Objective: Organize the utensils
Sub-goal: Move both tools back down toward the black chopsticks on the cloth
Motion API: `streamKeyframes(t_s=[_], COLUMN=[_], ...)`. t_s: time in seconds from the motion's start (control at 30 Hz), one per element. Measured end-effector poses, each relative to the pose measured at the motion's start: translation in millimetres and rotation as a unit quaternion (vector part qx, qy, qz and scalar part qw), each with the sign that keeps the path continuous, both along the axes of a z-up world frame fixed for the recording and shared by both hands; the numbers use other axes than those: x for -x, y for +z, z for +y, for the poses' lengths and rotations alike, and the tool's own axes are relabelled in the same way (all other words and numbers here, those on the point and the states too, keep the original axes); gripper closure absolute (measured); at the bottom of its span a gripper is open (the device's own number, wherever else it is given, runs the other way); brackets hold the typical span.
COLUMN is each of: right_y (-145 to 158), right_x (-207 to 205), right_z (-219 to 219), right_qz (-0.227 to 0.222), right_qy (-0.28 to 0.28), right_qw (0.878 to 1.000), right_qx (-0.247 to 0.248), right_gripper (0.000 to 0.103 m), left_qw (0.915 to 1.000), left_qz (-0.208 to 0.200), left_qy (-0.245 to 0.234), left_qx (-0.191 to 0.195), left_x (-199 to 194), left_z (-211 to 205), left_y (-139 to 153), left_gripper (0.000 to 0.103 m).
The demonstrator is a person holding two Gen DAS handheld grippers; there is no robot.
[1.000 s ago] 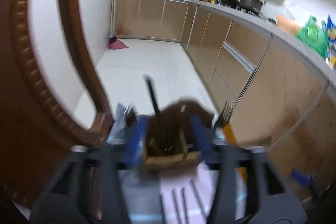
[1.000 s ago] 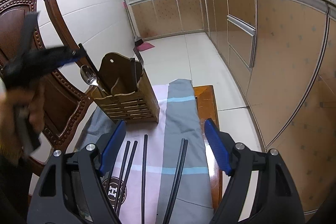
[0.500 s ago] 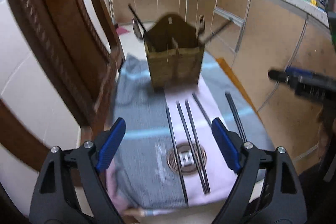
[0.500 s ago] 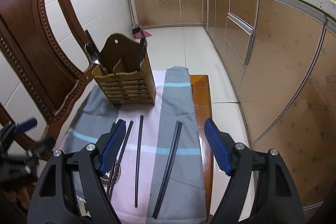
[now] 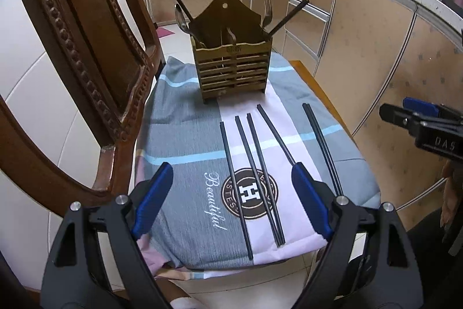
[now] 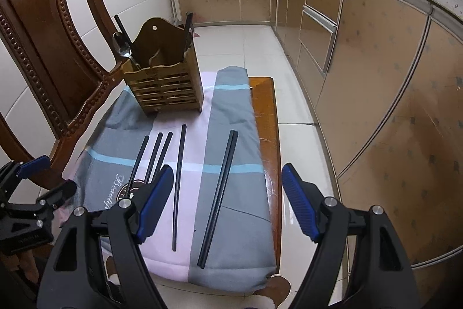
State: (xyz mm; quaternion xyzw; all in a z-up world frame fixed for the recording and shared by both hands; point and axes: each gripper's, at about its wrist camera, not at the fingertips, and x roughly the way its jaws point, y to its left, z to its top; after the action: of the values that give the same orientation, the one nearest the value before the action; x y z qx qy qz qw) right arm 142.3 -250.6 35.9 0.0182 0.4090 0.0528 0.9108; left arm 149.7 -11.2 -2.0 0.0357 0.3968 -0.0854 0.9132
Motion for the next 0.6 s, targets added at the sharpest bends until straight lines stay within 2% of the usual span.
streamKeyframes(t_s=[0.6], right_y=[-5.2], right_x=[-2.4], right_z=[1.7], right_qz=[0.018], right_qy=[0.01], right_qw=[1.0], right_qx=[0.0], right_gripper=[0.028], left_qw=[1.0], left_qz=[0.001], left_qy=[0.002], left_qx=[0.001], left_x=[-3.5], left_z=[-1.5], left_y=[0.8], left_gripper=[0.02])
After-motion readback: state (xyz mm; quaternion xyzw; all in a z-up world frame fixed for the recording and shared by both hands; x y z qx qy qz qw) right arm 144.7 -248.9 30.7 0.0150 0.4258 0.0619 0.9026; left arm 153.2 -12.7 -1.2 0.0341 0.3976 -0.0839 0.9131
